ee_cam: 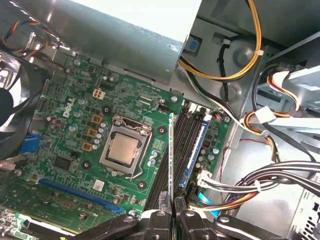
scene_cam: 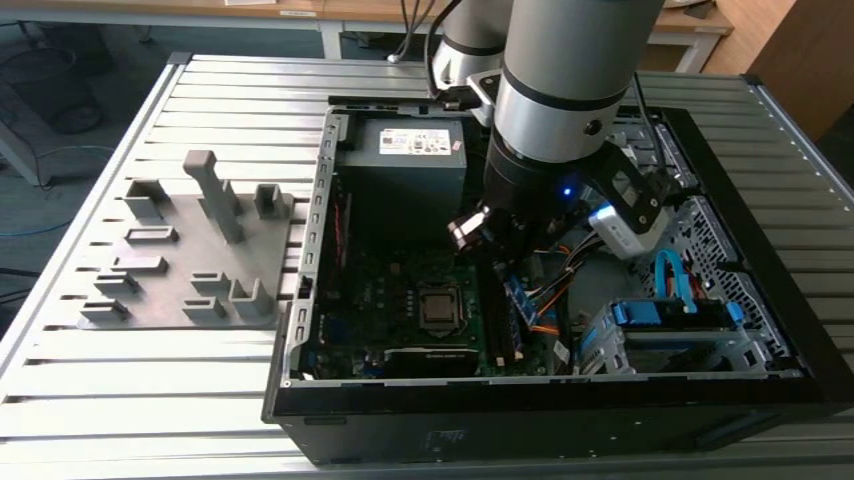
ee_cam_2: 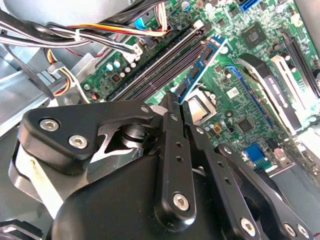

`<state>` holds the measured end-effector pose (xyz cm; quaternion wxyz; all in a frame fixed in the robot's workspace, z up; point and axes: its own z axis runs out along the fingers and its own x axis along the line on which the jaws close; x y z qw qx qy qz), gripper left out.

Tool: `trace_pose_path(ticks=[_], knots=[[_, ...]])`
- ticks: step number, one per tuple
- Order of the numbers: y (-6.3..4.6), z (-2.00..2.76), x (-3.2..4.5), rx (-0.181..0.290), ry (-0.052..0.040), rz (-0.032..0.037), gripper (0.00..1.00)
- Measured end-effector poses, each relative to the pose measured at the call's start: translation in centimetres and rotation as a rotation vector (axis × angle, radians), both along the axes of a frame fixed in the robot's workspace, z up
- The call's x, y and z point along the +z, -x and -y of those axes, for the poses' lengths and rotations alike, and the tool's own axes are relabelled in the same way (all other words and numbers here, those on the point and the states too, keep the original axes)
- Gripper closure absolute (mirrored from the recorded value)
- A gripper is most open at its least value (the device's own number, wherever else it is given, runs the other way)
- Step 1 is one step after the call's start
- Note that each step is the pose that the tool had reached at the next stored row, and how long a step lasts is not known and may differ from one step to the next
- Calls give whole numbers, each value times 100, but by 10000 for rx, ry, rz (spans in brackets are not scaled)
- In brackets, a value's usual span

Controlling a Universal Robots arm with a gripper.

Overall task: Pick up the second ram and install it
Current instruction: 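Insert the second ram into the second slot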

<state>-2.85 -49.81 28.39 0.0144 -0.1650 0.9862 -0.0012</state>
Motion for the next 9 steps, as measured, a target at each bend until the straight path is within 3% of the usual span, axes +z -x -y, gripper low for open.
trace_pose_path(ticks=[9], knots=[[0, 0, 0, -264, 0, 0, 86]])
